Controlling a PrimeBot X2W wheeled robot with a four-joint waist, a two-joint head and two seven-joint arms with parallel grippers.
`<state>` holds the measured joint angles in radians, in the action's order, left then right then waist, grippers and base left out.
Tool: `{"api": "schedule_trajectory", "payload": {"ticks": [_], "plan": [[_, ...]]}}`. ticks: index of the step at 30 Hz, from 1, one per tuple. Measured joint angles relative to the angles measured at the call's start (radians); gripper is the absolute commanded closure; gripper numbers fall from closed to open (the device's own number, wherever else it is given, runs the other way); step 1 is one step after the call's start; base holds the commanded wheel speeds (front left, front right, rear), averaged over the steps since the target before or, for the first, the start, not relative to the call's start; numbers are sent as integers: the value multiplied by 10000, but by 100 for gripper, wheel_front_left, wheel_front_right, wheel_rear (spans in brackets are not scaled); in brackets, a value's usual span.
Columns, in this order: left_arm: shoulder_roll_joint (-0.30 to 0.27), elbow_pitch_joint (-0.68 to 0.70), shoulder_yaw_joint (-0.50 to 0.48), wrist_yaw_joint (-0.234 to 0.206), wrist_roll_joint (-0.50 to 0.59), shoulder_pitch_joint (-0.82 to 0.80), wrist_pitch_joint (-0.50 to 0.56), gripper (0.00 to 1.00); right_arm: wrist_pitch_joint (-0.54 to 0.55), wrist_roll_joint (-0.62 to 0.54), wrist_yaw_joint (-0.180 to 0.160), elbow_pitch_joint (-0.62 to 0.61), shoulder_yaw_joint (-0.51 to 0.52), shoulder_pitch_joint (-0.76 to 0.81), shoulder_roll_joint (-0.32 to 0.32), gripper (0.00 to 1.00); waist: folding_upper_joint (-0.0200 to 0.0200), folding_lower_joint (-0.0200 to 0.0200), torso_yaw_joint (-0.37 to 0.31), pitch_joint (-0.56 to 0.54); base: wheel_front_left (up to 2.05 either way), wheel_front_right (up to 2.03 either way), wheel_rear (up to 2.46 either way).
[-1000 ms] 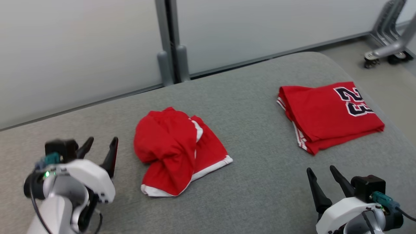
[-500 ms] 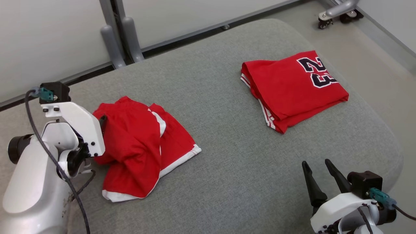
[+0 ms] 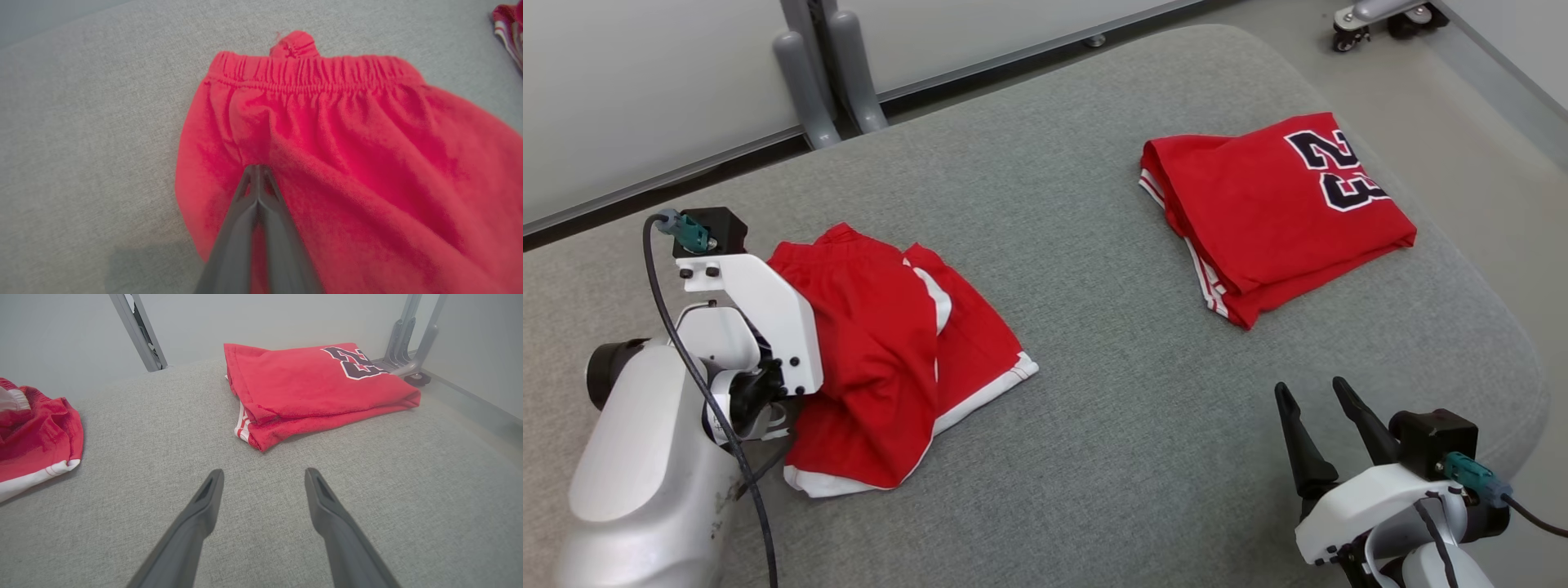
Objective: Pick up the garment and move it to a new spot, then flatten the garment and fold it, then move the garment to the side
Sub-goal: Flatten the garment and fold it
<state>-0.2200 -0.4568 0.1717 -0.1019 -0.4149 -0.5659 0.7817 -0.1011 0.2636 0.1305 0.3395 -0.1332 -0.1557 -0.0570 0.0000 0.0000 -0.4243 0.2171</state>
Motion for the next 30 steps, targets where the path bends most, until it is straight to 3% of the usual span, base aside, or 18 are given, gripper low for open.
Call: {"api": "schedule_trajectory", "payload": {"ticks": [8,14,15,16,30], "plan": [[681,-165,-86,437,-537,-272,-1139,100,-42,17,0,192,-161,-186,8,0,0,0,351,-162,0,0,0],[437,-173,184,297,-54,-801,-1333,100,-48,61,0,276,-215,-189,0,0,0,1,488,-330,0,0,0],[456,-148,188,211,-42,-869,-1302,76,-48,61,0,288,-213,-185,-8,0,0,0,506,-352,0,0,0],[487,-113,221,219,-42,-939,-1289,0,-48,59,0,291,-213,-183,-12,0,0,0,519,-365,0,0,0],[86,-755,259,-318,-15,-1422,288,0,-228,186,0,316,-336,-261,13,0,0,0,-57,358,0,0,0]]}}
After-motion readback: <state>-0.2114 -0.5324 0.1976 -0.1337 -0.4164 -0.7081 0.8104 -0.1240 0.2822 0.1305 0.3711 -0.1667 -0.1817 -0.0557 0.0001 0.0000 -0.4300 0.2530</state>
